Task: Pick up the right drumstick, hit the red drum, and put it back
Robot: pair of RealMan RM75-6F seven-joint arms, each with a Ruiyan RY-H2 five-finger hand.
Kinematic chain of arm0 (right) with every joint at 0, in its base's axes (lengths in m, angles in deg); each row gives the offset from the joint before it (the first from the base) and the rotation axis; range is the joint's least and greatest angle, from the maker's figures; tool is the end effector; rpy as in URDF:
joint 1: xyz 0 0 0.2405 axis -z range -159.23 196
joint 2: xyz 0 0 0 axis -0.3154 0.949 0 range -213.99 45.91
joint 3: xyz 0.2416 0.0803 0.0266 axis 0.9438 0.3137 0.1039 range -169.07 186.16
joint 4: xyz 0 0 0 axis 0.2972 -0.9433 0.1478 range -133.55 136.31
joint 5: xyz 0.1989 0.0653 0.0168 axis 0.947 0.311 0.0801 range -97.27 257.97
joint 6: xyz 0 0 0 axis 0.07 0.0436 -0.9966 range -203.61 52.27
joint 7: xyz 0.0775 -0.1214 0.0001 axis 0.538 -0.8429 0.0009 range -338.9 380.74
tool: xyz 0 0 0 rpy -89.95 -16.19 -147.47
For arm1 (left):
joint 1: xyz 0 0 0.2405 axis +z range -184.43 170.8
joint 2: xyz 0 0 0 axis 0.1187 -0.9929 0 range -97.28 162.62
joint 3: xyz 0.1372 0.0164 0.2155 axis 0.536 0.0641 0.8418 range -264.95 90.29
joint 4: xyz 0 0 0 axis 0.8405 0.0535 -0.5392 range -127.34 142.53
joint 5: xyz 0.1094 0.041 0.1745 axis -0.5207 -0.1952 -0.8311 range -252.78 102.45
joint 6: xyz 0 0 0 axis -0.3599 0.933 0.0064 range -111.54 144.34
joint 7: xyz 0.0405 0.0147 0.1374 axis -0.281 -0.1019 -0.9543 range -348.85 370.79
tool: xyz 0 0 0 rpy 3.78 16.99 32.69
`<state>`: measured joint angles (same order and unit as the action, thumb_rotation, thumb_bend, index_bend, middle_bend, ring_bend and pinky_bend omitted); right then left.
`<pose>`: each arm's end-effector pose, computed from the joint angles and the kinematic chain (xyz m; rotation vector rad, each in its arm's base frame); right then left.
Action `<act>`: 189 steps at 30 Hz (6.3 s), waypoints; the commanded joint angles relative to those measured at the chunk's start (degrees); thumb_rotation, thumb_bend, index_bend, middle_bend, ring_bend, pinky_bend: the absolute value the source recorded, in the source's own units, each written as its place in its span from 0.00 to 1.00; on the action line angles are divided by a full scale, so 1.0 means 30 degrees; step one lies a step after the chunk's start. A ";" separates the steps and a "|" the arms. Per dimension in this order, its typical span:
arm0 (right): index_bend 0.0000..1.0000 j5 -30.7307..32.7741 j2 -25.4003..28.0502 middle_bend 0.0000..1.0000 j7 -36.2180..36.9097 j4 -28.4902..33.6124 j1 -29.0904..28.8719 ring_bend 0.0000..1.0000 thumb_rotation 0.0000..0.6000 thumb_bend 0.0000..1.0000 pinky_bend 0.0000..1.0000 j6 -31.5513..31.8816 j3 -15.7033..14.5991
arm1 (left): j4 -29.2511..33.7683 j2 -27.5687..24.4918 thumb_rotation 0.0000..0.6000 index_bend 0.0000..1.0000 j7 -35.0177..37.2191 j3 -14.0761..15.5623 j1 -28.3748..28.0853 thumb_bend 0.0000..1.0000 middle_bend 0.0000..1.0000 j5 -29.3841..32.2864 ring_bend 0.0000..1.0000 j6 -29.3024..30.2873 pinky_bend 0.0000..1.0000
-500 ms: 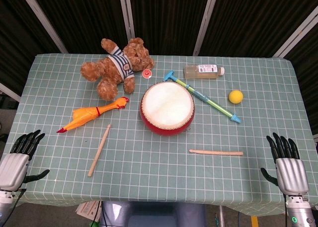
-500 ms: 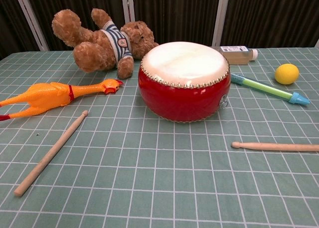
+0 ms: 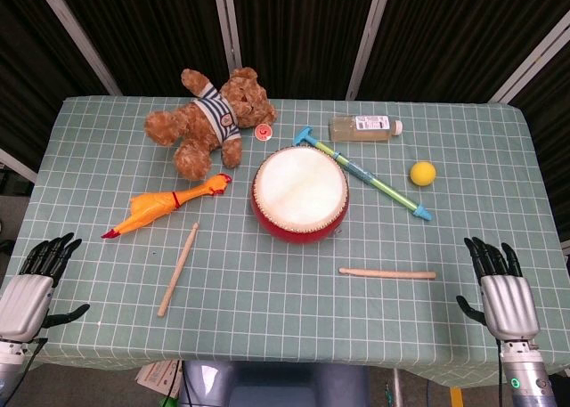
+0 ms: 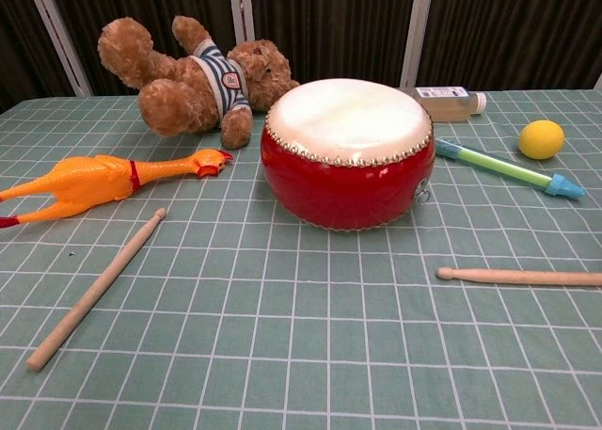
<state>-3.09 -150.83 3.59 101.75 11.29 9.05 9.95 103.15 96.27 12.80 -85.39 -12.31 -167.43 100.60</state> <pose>-0.2790 -0.1837 0.1306 1.4501 -0.8365 0.8043 -0.2916 0.1641 0.1383 -1.5163 -0.9879 -0.9644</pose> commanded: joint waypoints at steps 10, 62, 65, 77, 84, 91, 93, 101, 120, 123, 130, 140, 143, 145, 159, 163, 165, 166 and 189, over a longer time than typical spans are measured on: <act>0.40 0.3567 -0.2064 1.00 -0.4097 0.0008 -0.2400 1.00 1.00 0.31 0.82 -0.3558 0.1508 | -0.0017 -0.0163 1.00 0.00 0.0303 0.0115 0.0008 0.00 0.00 -0.0240 0.00 0.0080 0.00; 0.57 1.0104 -0.7342 1.00 -0.8231 -0.5179 -0.4880 1.00 1.00 0.45 0.85 -0.6007 0.1400 | 0.0077 -0.0292 1.00 0.00 0.0688 0.0244 -0.0159 0.00 0.00 -0.0209 0.00 -0.0262 0.00; 0.78 1.0120 -0.7493 1.00 -0.8135 -0.5357 -0.4868 1.00 1.00 0.53 0.85 -0.5945 0.1359 | 0.0086 -0.0303 1.00 0.00 0.0713 0.0235 -0.0159 0.00 0.00 -0.0175 0.00 -0.0267 0.00; 0.94 0.8433 -0.6010 1.00 -0.7290 -0.3132 -0.4768 1.00 1.00 0.62 0.85 -0.4752 0.1525 | 0.0112 -0.0312 1.00 0.00 0.0684 0.0249 -0.0140 0.00 0.00 -0.0204 0.00 -0.0222 0.00; 0.96 0.7590 -0.3336 1.00 -0.6299 0.0102 -0.4548 1.00 1.00 0.64 0.85 -0.3665 0.2400 | 0.0123 -0.0287 1.00 0.00 0.0596 0.0246 -0.0141 0.00 0.00 -0.0192 0.00 -0.0228 0.00; 0.97 1.0020 -0.1070 1.00 -0.3827 0.2923 -0.4286 1.00 1.00 0.66 0.85 -0.3605 0.4602 | 0.0139 -0.0265 1.00 0.00 0.0476 0.0244 -0.0117 0.00 0.00 -0.0167 0.00 -0.0207 0.00; 0.97 1.0479 -0.0661 1.00 -0.3224 0.3422 -0.4264 1.00 1.00 0.66 0.85 -0.3666 0.5058 | 0.0130 -0.0258 1.00 0.00 0.0467 0.0234 -0.0129 0.00 0.00 -0.0148 0.00 -0.0230 0.00; 0.98 1.3071 0.0065 1.00 -0.2358 0.4639 -0.5071 1.00 1.00 0.66 0.85 -0.3614 0.7035 | 0.0150 -0.0291 1.00 0.00 0.0554 0.0236 -0.0163 0.00 0.00 -0.0164 0.00 -0.0271 0.00; 0.98 1.8663 -0.3019 1.00 0.0215 0.3985 -0.8286 1.00 1.00 0.66 0.85 -0.1985 1.1175 | 0.0261 -0.0677 1.00 0.00 0.1420 0.0358 -0.0313 0.00 0.00 -0.0106 0.00 -0.0656 0.00; 0.98 1.8573 -0.3672 1.00 0.0340 0.3420 -0.8568 1.00 1.00 0.66 0.85 -0.1948 1.0812 | 0.0278 -0.0719 1.00 0.00 0.1510 0.0359 -0.0330 0.00 0.00 -0.0072 0.00 -0.0701 0.00; 0.98 1.4007 -0.5399 1.00 -0.3378 -0.0119 -1.0084 1.00 1.00 0.67 0.85 -0.1135 0.6703 | 0.0338 -0.0776 1.00 0.00 0.1603 0.0375 -0.0332 0.00 0.00 -0.0101 0.00 -0.0688 0.00; 0.99 0.8021 -0.8227 1.00 -1.1623 -0.7124 -1.1438 1.00 1.00 0.67 0.87 -0.0455 0.1228 | 0.0406 -0.0879 1.00 0.00 0.1776 0.0399 -0.0220 0.00 0.00 -0.0109 0.00 -0.0500 0.00; 0.99 0.8547 -0.8188 1.00 -1.0525 -0.6495 -1.1233 1.00 1.00 0.67 0.87 0.0044 0.2661 | 0.0425 -0.0918 1.00 0.00 0.1851 0.0424 -0.0209 0.00 0.00 -0.0114 0.00 -0.0507 0.00; 0.99 0.9001 -0.7995 1.00 -0.9148 -0.5529 -1.1005 1.00 1.00 0.67 0.87 0.0433 0.3956 | 0.0425 -0.0926 1.00 0.00 0.1846 0.0451 -0.0208 0.00 0.00 -0.0157 0.00 -0.0516 0.00; 0.99 1.3440 -0.7034 1.00 -0.0221 0.1320 -0.8700 1.00 1.00 0.67 0.87 0.1118 1.1075 | 0.0648 -0.0938 1.00 0.00 0.1687 0.0456 -0.0230 0.00 0.00 0.0006 0.00 -0.0702 0.00; 0.99 1.4965 -0.6889 1.00 0.1113 0.2157 -0.8187 1.00 1.00 0.67 0.87 0.0726 1.2123 | 0.0665 -0.0916 1.00 0.00 0.1631 0.0453 -0.0238 0.00 0.00 0.0012 0.00 -0.0727 0.00; 0.99 1.5486 -0.6803 1.00 0.1222 0.2283 -0.8076 1.00 1.00 0.67 0.87 0.0468 1.2213 | 0.0665 -0.0914 1.00 0.00 0.1625 0.0449 -0.0236 0.00 0.00 0.0012 0.00 -0.0721 0.00; 0.99 1.5584 -0.6761 1.00 0.1135 0.2187 -0.8075 1.00 1.00 0.67 0.87 0.0345 1.2102 | 0.0664 -0.0915 1.00 0.00 0.1633 0.0447 -0.0235 0.00 0.00 0.0018 0.00 -0.0723 0.00; 1.00 0.7415 -0.9314 1.00 -1.2273 -0.7515 -1.0398 1.00 1.00 0.67 0.87 -0.0490 0.2268 | 0.0675 -0.1067 1.00 0.00 0.2050 0.0503 -0.0200 0.00 0.00 -0.0146 0.00 -0.0616 0.00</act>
<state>20.61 -177.81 -38.84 77.07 -19.80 6.84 15.42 105.19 93.06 18.99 -83.89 -12.91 -167.85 98.75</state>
